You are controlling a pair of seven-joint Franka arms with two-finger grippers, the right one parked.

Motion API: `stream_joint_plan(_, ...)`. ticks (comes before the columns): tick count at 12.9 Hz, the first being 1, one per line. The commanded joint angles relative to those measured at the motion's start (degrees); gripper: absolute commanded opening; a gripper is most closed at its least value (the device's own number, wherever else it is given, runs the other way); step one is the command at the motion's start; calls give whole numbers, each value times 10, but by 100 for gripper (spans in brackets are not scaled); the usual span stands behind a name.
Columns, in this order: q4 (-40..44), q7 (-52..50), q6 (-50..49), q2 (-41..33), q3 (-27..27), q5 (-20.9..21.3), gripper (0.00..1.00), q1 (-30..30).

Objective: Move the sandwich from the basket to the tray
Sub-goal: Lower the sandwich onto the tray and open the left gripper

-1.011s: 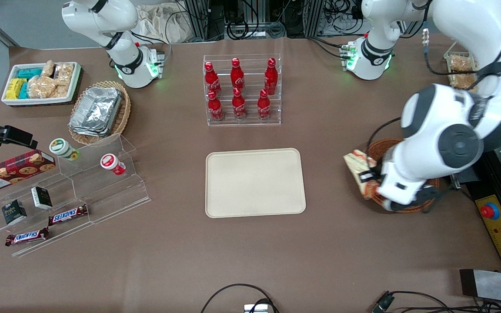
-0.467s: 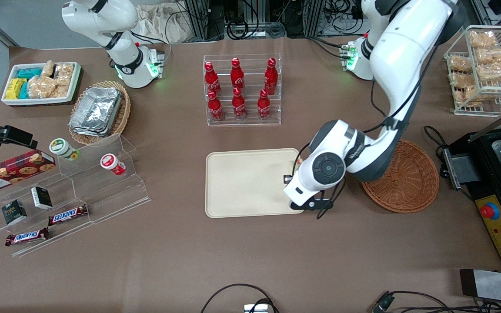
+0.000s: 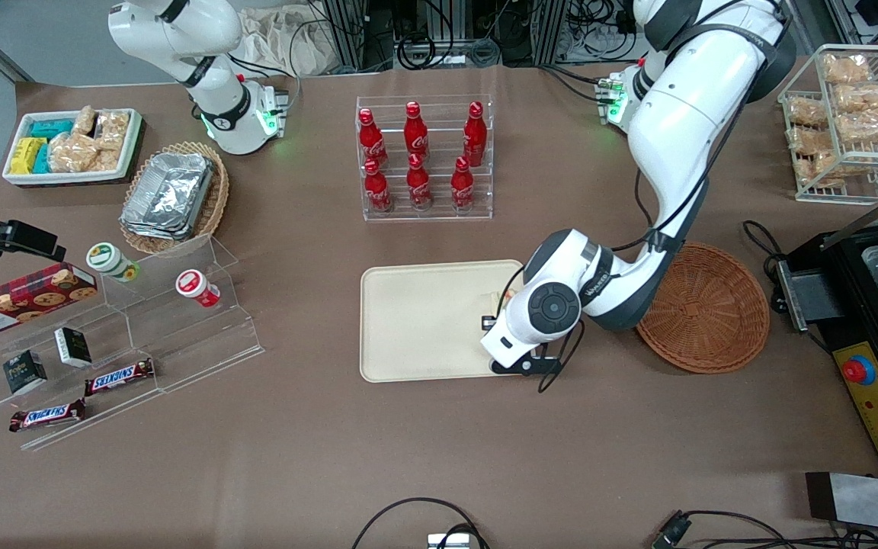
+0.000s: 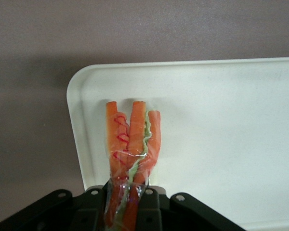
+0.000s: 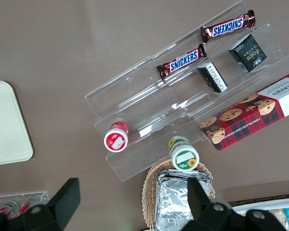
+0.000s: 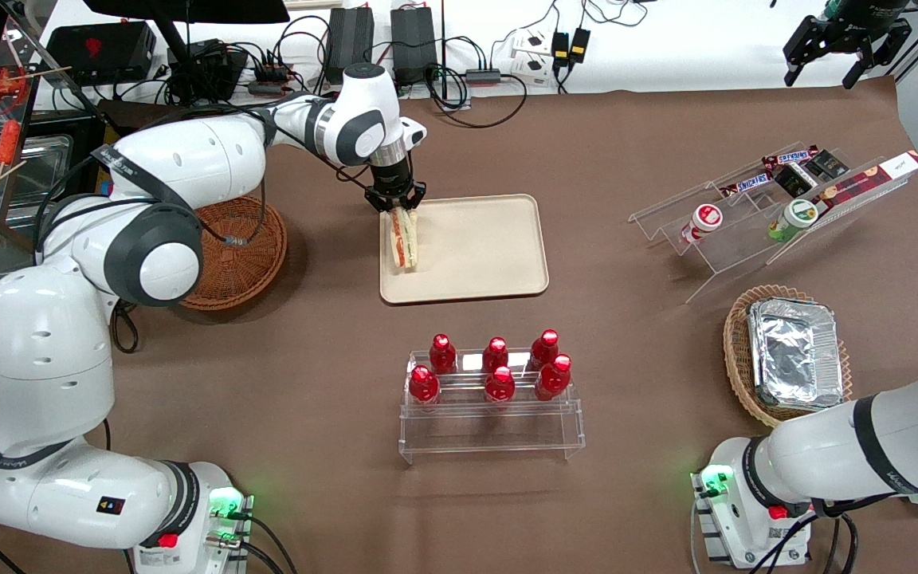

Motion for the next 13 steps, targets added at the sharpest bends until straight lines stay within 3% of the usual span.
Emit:
stream_joint_plan(1,20,-21,-6,8,1,10,100,-12)
stream_joint_plan(6,23,-21,-36,-16,2,11,100,-7)
stream_joint_plan(10,13,-20,-126,-97,4,12,100,14)
stream_joint_plan(13,-122,-18,-88,-213,1,10,100,49)
